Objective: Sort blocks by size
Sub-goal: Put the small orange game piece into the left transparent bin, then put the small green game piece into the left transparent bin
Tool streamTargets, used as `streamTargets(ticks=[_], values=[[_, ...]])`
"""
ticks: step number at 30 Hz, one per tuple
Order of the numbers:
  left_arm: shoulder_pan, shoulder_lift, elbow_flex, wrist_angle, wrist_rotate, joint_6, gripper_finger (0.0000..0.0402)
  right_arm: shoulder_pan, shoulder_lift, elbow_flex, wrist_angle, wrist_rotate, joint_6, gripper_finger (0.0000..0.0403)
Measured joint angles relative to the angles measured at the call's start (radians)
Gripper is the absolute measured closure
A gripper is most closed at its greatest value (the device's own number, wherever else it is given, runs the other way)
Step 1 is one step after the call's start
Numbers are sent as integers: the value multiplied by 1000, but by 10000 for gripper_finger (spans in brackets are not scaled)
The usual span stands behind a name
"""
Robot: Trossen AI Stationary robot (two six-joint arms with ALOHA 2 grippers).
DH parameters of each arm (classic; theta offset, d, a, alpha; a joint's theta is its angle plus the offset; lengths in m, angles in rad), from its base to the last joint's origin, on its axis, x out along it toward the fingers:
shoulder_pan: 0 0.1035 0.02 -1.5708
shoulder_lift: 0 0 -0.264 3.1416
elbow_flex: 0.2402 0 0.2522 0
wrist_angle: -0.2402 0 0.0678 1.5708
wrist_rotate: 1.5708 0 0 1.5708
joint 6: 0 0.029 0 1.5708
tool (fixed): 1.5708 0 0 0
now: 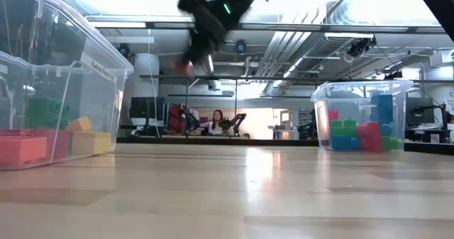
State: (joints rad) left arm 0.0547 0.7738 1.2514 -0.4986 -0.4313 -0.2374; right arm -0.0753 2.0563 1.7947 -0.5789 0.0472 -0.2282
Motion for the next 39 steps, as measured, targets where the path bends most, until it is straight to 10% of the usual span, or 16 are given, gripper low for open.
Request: streamTargets(ticks=[17,22,28,39], values=[[0,6,0,93,0,8,149,136,244,298,427,-40,293,266],[-1,11,0,103,0,-83,149,150,253,304,395,-49,386,156],[-5,32,0,102,11,-213,149,150,208,305,322,-90,370,48],[-68,137,0,108,34,-328,149,179,-64,208,-381,5,231,45]])
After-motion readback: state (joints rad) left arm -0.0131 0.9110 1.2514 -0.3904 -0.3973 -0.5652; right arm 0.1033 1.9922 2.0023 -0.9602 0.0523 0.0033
